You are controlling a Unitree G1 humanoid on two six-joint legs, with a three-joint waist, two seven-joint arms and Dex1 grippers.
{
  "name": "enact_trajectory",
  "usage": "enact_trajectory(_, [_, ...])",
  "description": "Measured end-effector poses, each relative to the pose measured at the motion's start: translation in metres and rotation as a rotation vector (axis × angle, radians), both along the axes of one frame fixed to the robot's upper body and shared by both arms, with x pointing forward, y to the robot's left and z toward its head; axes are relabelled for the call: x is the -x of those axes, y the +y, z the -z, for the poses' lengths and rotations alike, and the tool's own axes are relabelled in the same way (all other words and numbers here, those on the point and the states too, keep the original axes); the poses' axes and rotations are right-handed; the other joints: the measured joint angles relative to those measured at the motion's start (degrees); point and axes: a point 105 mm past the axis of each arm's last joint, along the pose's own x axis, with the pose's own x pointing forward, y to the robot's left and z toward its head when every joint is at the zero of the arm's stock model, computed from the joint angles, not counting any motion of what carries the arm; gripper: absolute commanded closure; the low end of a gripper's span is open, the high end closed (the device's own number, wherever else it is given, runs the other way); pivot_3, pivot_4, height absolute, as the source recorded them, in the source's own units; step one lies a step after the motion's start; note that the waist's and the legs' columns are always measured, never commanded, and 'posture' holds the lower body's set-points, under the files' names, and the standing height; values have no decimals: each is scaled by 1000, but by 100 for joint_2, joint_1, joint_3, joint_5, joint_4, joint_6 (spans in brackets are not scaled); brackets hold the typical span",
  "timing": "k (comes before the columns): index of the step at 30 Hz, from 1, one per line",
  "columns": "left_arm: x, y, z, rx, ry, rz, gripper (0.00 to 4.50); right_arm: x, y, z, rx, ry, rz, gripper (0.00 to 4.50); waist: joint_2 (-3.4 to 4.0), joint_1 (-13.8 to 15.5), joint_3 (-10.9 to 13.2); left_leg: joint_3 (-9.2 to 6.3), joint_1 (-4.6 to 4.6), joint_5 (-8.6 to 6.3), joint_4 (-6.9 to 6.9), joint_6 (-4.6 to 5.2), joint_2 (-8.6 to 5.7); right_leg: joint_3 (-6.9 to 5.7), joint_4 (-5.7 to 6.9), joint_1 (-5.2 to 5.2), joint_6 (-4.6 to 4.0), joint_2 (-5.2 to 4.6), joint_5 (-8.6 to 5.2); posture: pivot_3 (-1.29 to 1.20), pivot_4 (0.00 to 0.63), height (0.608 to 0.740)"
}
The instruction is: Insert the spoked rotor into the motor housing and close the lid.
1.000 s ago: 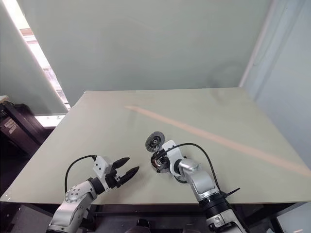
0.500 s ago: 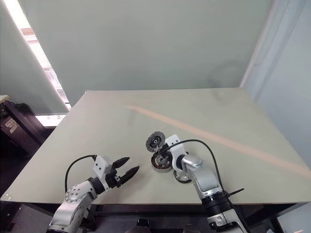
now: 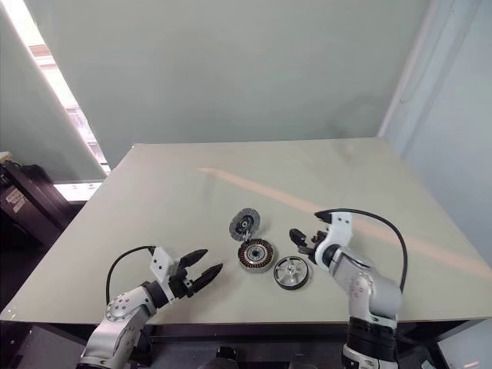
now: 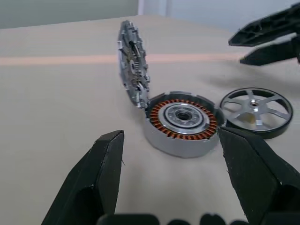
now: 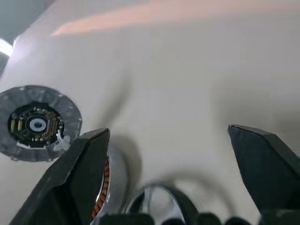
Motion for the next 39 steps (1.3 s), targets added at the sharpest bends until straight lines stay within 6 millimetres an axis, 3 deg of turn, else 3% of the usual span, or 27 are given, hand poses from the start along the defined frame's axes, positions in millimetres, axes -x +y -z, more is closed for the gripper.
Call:
enact_trajectory(5, [3, -4, 3, 13, 29, 28, 1075, 25, -10, 17, -112, 123, 70, 47, 5, -3, 1, 9, 1, 0, 2, 0, 1, 0, -1, 2, 0, -1, 0, 0, 0, 740])
enact_trajectory(11, [-1, -6, -2, 15, 14, 45, 1075, 38, -16, 30, -130, 198, 92, 47, 9, -7, 1, 12, 2, 0, 0, 0, 11, -8, -1, 1, 0, 1, -1, 0, 0, 740])
enact_trajectory(27, [-3, -8, -4, 16, 7, 52, 1075, 52, 9, 34, -234, 250, -53, 47, 9, -64, 1, 13, 2, -3, -6, -3, 15, -10, -6, 0, 0, 0, -1, 0, 0, 740])
enact_trajectory(30, [-3, -9, -4, 16, 7, 53, 1075, 52, 11, 35, -234, 250, -58, 601, 9, -67, 1, 13, 2, -3, -8, -3, 15, -11, -7, -1, 0, 0, -1, 0, 0, 740])
enact_trajectory(37, [-2, -9, -3, 13, 10, 52, 1075, 52, 11, 37, -240, 254, -55, 3164, 9, -66, 1, 12, 2, -3, -11, -4, 15, -10, -9, -2, 0, 0, -1, 0, 0, 740])
enact_trajectory(39, [-2, -9, -2, 12, 12, 51, 1075, 49, 15, 30, -266, 210, -75, 3725, 7, -75, 0, 15, 5, -3, -12, -4, 18, -10, -9, 2, 0, 0, -1, 0, 0, 740])
